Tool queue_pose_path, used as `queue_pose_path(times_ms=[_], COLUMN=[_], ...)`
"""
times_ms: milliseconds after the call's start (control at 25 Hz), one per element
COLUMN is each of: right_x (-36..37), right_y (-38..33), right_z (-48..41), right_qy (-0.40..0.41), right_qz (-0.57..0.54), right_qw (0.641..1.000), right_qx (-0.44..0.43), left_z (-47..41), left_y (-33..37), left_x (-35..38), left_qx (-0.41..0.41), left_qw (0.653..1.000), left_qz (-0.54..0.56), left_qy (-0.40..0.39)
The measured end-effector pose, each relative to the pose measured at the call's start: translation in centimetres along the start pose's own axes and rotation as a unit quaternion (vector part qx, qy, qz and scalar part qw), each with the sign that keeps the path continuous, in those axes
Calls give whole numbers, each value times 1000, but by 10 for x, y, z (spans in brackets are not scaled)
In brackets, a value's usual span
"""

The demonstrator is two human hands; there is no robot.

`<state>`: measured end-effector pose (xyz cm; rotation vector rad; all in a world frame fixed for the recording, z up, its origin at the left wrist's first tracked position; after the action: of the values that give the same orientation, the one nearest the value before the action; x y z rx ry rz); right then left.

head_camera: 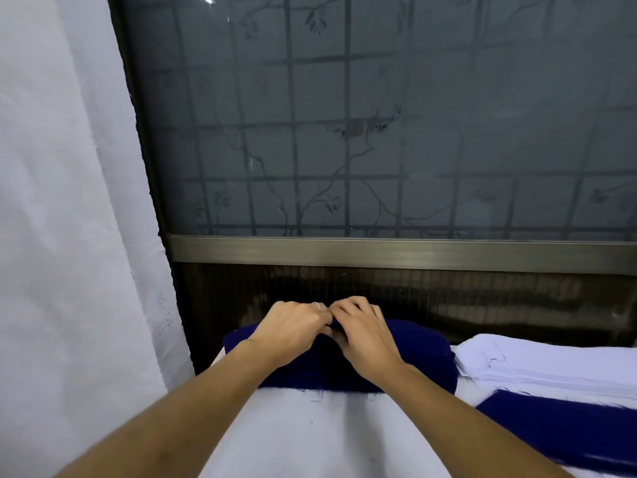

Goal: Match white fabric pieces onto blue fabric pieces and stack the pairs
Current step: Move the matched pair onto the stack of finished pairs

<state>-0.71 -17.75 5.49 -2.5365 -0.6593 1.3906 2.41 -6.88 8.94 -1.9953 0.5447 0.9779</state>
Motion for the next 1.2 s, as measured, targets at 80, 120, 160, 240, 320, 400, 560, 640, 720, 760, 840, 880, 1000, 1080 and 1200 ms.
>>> queue_pose_path(times_ms=[80, 120, 160, 240, 320, 400, 560, 640, 720, 760, 840, 880, 1000, 1080, 1200], right_x=[-5, -10, -14, -28, -45, -63, -98, -116, -133, -142, -159, -167, -185, -195, -203], right_y=[-2, -2, -1, 5, 18, 32, 57, 69, 79, 83, 91, 94, 105, 112, 118], right_z=[-2, 0, 3, 14, 28, 46, 88, 110, 133, 146, 171, 184, 224, 254, 293], right_qy=[3, 1, -6, -15, -19, -25, -39, -45, -45, -44, -39, -36, 0, 48, 113], right_qz=[-34, -28, -15, -20, -63, -98, -82, -57, -42, -42, -60, -76, -145, -215, -262], right_qw=[999, 999, 999, 999, 994, 986, 976, 973, 972, 971, 966, 962, 938, 912, 883], right_qx=[36, 44, 44, 48, 88, 134, 199, 218, 227, 232, 248, 261, 313, 345, 372], left_z=[6, 10, 15, 26, 33, 41, 61, 70, 78, 82, 87, 89, 96, 102, 111], left_y=[-4, -10, -17, -30, -38, -41, -33, -24, -16, -13, -4, 1, 18, 34, 58], left_x=[-18, -26, -34, -45, -53, -60, -66, -62, -57, -55, -51, -50, -47, -46, -42], left_qx=[-12, -23, -35, -48, -49, -45, -32, -20, -26, -33, -52, -65, -110, -139, -183], left_qw=[1000, 1000, 999, 999, 998, 998, 998, 997, 995, 993, 984, 978, 959, 943, 901], left_qz=[-10, -10, -5, 10, 25, 33, 55, 59, 71, 85, 130, 162, 233, 285, 384], left_qy=[3, 6, 8, 7, 3, -1, -14, -42, -68, -79, -106, -116, -118, -103, -81])
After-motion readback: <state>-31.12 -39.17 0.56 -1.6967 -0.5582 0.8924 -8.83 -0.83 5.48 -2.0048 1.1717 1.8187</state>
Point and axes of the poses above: each hand's wrist, its own z-axis away from the middle knuckle, its own x-axis out of the palm, y = z × x, the point moved 7 cm from there along -z, towards the middle knuckle, and after that the axes turned 15 degrees about -z, right-handed, at the moved point
